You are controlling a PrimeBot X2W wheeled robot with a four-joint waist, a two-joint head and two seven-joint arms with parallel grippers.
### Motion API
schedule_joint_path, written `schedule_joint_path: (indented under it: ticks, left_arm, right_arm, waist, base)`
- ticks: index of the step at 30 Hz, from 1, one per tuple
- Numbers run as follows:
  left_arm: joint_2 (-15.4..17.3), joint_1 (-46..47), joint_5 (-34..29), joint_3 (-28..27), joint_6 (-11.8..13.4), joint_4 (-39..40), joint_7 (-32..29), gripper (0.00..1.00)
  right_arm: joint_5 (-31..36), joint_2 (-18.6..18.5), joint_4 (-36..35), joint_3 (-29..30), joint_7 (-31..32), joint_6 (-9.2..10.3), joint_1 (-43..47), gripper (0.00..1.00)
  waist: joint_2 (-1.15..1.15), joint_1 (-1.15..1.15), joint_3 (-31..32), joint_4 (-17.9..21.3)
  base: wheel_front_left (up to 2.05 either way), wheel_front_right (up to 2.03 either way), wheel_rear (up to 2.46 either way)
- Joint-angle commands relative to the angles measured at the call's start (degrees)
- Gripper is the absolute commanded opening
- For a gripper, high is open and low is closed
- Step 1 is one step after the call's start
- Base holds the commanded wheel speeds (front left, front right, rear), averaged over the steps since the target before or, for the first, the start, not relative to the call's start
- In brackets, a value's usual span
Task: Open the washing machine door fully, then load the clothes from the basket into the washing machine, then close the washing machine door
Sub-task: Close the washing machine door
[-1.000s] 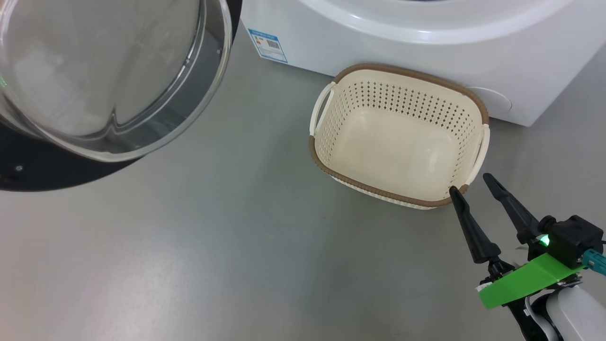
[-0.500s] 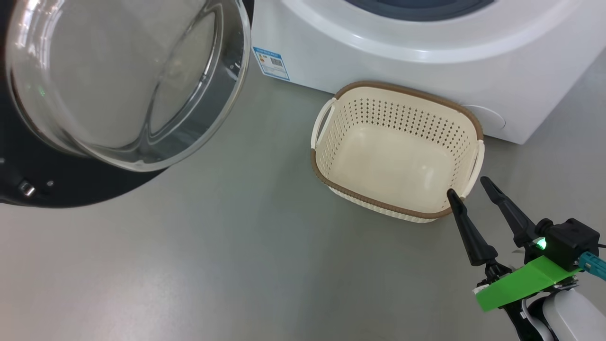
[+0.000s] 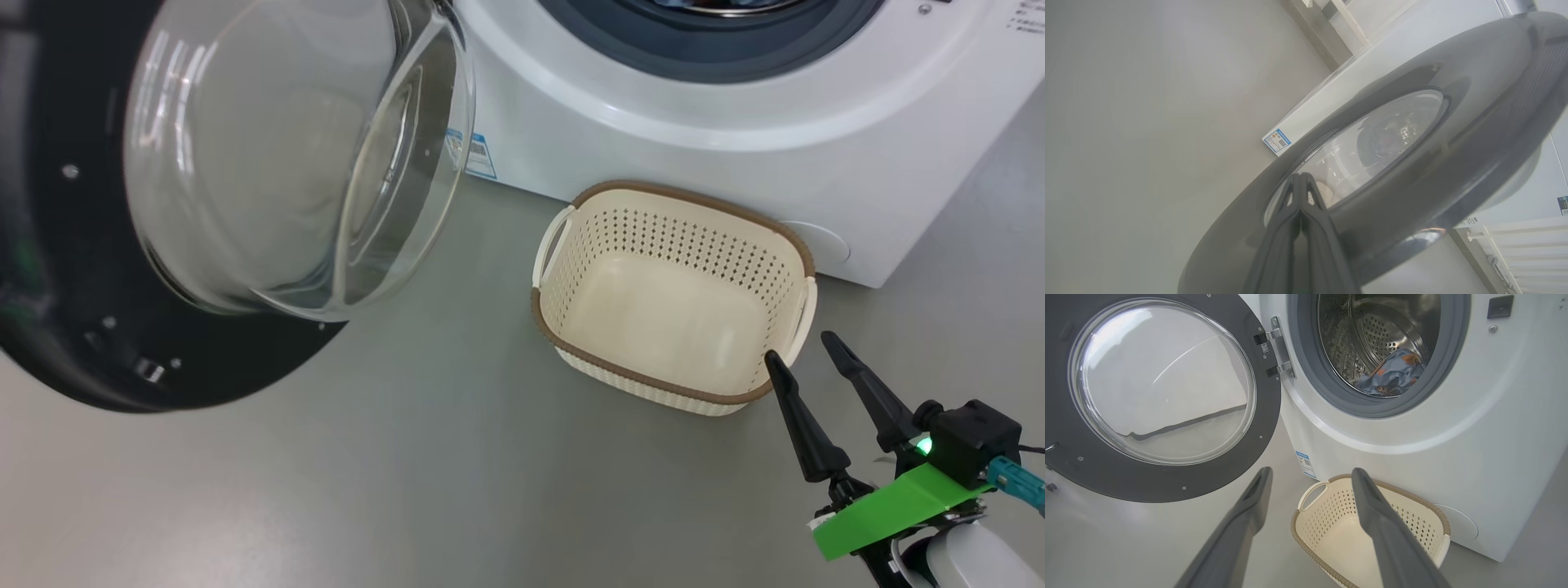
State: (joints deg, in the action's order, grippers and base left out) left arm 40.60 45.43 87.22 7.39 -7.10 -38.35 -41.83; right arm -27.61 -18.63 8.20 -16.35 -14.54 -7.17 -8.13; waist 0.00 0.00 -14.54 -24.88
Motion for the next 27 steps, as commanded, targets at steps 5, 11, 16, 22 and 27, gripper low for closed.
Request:
schedule_joint_path:
  ticks: [5,11,16,22,27]
  left_arm:
    - [3.1,-2.1,1.6,-0.3,-0.4,4.7,-4.2,0.0]
    - [3.5,-3.4,2.0,0.6,-0.4,7.5,-6.4,0.0]
    - [3.3,-4.7,2.5,1.2,-0.4,11.6,-7.9,0.0]
    - [2.6,-6.5,3.2,2.1,-0.4,17.3,-9.6,0.0]
    - [2.0,-7.5,3.1,3.3,-0.4,21.2,-11.0,0.0]
  right_arm:
    - [1.3,0.2,-0.9,-0.6,-0.5,-0.32,1.6,1.0]
    - [1.7,0.7,-0.7,-0.1,-0.5,-0.32,3.1,1.0]
    - [2.1,1.0,-0.5,0.3,-0.5,-0.32,4.4,1.0]
    - [2.3,1.5,-0.5,1.3,-0.5,-0.32,6.0,1.0]
    - [2.6,2.0,-0.4,1.7,-0.5,-0.32,6.7,1.0]
  waist:
    - [0.0,0.0,2.5,1.0]
    - [0.0,0.0,4.2,1.8]
    - [0.0,0.0,5.6,2.9]
    - [0.0,0.0,7.1,4.5]
    - [0.0,0.0,8.3,6.4]
  base:
    - [0.0,0.0,0.0]
    - [0.0,0.0,0.0]
    - [0.0,0.0,0.0]
    - [0.0,0.0,0.0]
    - [0.0,0.0,0.0]
